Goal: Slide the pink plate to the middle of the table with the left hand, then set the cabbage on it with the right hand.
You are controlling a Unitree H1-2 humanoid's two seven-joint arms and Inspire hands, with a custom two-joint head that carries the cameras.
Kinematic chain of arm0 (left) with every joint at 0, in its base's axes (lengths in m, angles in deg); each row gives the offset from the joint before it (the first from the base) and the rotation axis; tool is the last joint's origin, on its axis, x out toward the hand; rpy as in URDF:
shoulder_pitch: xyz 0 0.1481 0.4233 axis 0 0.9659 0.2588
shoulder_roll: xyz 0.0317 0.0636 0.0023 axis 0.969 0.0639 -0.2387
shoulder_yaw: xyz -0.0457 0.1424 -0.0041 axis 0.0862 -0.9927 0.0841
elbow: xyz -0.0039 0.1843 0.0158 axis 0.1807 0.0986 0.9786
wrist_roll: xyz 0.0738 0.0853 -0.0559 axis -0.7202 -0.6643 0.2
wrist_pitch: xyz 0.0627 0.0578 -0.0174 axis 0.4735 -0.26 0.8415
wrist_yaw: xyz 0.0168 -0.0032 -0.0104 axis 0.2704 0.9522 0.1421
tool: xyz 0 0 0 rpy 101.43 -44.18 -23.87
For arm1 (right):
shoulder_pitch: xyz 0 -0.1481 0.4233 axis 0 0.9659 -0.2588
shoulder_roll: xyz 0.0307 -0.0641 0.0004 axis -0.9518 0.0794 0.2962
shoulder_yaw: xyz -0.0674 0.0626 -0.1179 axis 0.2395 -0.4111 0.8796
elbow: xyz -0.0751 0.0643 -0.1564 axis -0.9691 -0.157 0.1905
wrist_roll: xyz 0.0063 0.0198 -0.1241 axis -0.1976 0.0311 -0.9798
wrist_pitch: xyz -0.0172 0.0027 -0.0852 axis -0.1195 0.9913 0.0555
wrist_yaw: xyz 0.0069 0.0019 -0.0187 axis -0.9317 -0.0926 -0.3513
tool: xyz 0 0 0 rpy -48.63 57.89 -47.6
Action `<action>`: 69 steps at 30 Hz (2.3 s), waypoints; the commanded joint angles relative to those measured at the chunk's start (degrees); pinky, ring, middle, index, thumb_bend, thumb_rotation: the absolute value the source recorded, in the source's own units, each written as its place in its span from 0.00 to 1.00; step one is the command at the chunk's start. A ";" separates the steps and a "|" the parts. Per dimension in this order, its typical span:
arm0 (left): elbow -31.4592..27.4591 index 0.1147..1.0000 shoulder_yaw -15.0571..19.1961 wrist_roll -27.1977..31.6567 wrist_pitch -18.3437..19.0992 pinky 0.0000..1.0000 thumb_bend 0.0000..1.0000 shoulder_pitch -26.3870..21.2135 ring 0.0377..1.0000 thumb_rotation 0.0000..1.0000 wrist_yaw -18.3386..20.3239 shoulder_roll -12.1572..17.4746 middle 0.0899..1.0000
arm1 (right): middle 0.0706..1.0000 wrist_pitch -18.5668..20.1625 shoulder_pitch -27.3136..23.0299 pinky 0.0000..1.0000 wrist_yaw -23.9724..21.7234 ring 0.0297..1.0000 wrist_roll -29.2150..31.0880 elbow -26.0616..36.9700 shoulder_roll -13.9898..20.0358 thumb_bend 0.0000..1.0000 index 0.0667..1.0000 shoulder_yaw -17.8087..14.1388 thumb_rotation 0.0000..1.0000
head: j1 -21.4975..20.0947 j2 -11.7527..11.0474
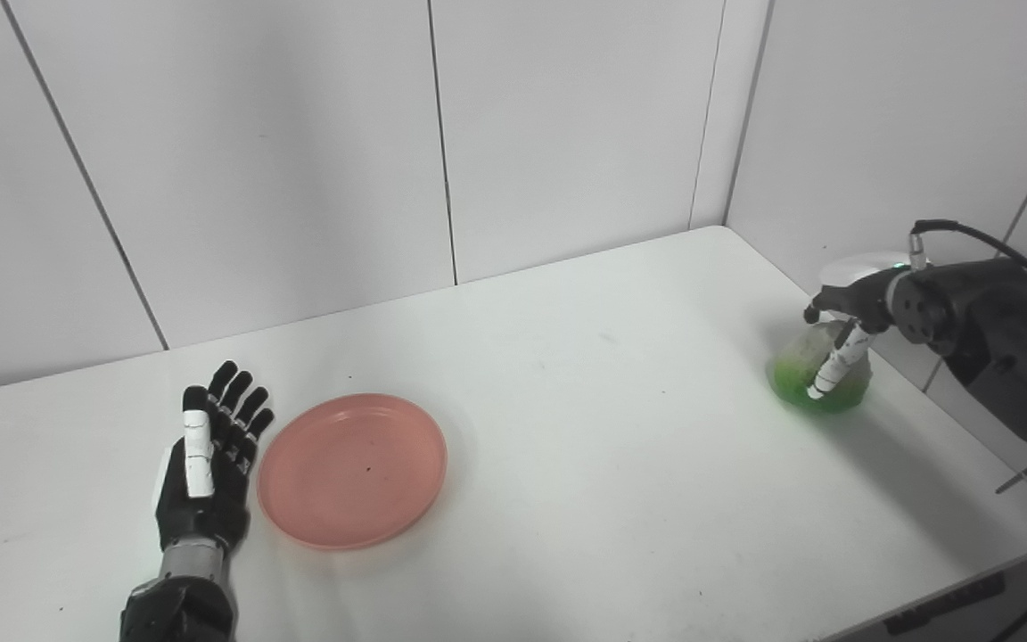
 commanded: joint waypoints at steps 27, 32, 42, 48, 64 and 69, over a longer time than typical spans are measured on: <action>-0.60 0.86 -0.43 -0.48 0.23 0.92 1.00 1.03 0.90 0.84 -0.84 -0.91 0.92 | 0.72 -18.36 7.32 0.53 34.66 0.62 16.56 -16.48 -6.23 0.85 0.70 -8.57 0.22 | 2.22 0.73; -1.13 0.86 -0.31 -0.11 0.68 0.93 1.00 1.30 0.91 0.84 -0.94 -1.14 0.93 | 0.59 -19.68 7.30 0.46 36.64 0.52 16.74 -18.08 -6.86 0.57 0.50 -7.23 0.15 | 2.48 0.80; -1.11 0.86 -0.48 -0.26 0.55 0.94 0.98 1.46 0.92 0.85 -1.04 -1.10 0.93 | 0.35 -19.20 5.99 0.25 34.67 0.28 17.44 -17.27 -6.53 0.51 0.45 -5.29 0.12 | 2.99 0.81; -1.17 0.86 -0.56 -0.40 0.51 0.92 0.96 1.50 0.91 0.85 -1.25 -1.19 0.93 | 0.36 -17.01 3.97 0.26 28.77 0.30 18.31 -13.20 -4.59 0.51 0.45 -4.88 0.13 | 3.11 0.77; -1.44 0.85 -1.26 -1.13 0.36 0.87 0.96 1.53 0.90 0.85 -1.47 -1.74 0.92 | 0.43 -17.68 -9.55 0.24 16.24 0.27 21.53 -0.75 -5.23 0.53 0.45 -4.37 0.00 | 3.60 0.65; -1.59 0.85 -1.14 -1.11 0.24 0.89 0.95 1.66 0.90 0.85 -1.48 -2.04 0.92 | 0.44 -16.16 -14.29 0.25 12.38 0.29 21.07 4.21 -7.46 0.53 0.45 -2.49 0.00 | 4.18 0.66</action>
